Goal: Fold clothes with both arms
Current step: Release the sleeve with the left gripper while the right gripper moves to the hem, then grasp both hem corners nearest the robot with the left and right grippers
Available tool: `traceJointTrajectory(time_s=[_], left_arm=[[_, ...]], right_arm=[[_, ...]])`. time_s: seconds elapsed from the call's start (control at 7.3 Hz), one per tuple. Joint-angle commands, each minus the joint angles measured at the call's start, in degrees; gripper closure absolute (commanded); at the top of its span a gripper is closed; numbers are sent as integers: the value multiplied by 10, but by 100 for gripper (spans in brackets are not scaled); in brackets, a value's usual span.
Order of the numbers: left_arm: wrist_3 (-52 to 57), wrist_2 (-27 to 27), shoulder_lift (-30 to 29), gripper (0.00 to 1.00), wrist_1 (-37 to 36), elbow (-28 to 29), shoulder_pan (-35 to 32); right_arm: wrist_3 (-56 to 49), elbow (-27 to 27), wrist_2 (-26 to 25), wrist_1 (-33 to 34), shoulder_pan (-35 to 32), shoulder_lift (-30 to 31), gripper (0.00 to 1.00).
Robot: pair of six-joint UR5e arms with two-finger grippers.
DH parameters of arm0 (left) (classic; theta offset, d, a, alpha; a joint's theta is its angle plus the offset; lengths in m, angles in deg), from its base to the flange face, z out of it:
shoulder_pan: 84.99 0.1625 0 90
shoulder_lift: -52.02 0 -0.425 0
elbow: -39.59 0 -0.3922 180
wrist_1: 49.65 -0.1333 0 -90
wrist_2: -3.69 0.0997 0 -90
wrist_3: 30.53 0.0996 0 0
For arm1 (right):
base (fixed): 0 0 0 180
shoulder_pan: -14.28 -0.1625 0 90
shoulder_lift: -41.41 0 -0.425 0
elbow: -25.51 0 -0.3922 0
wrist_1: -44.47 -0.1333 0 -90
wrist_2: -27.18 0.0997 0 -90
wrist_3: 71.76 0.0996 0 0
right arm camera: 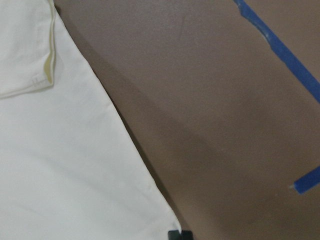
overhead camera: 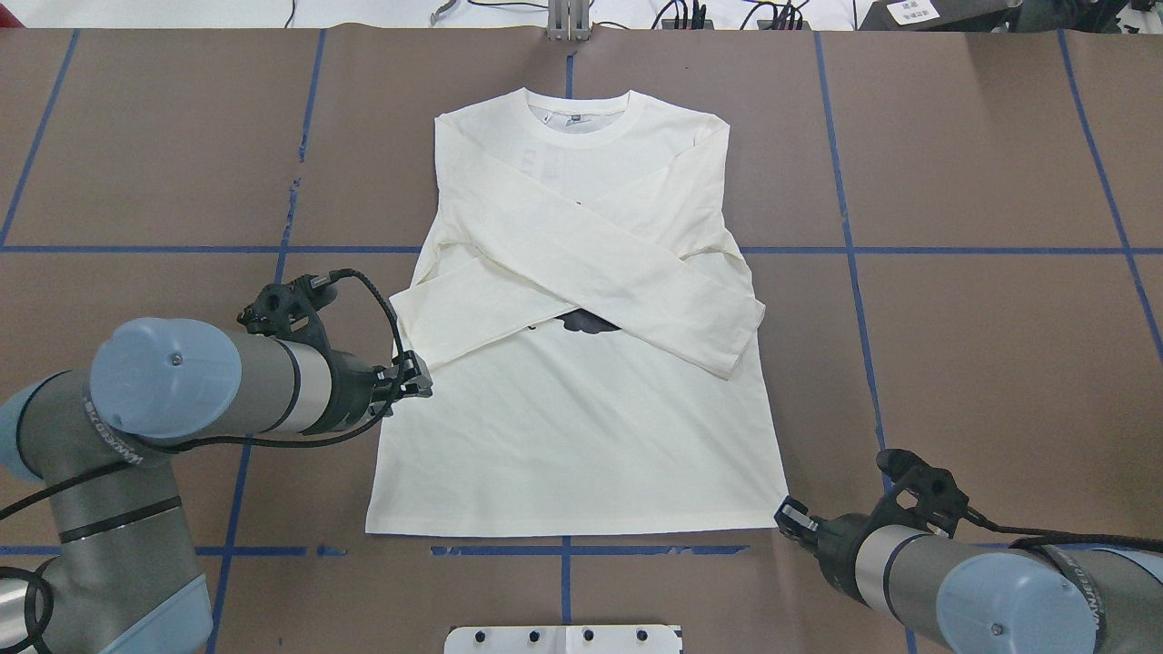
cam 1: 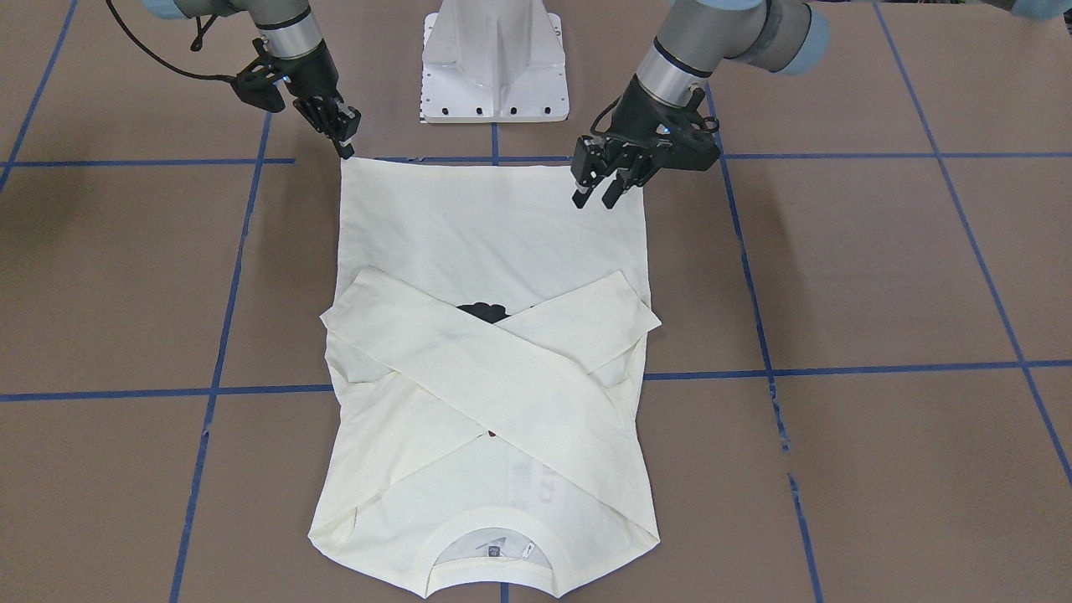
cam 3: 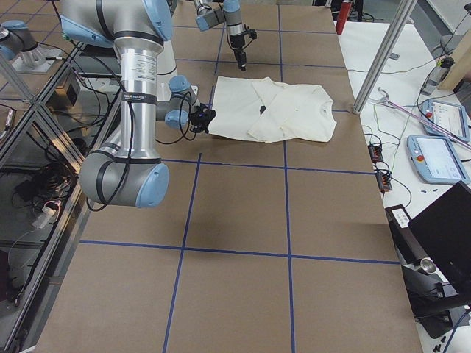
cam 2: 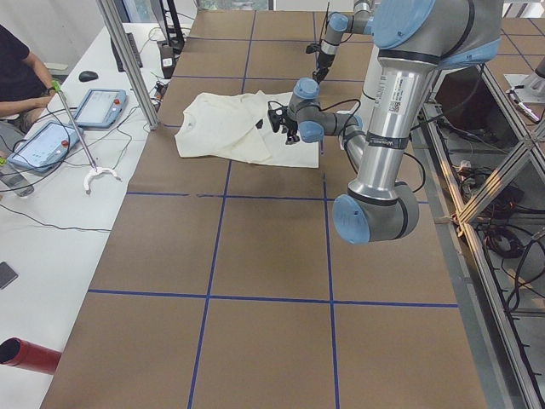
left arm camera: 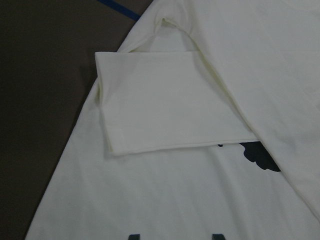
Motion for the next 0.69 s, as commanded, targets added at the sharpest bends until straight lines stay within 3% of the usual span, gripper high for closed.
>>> traceJointTrajectory(time_s=[0.0,0.55], left_arm=[[-21,0,30,42,-48,-13,27],[-97,1,50,45,-59,-18,95]], right_arm=[[0,-10,0,0,0,8,100],[-1,-13,0,0,3,8,100]])
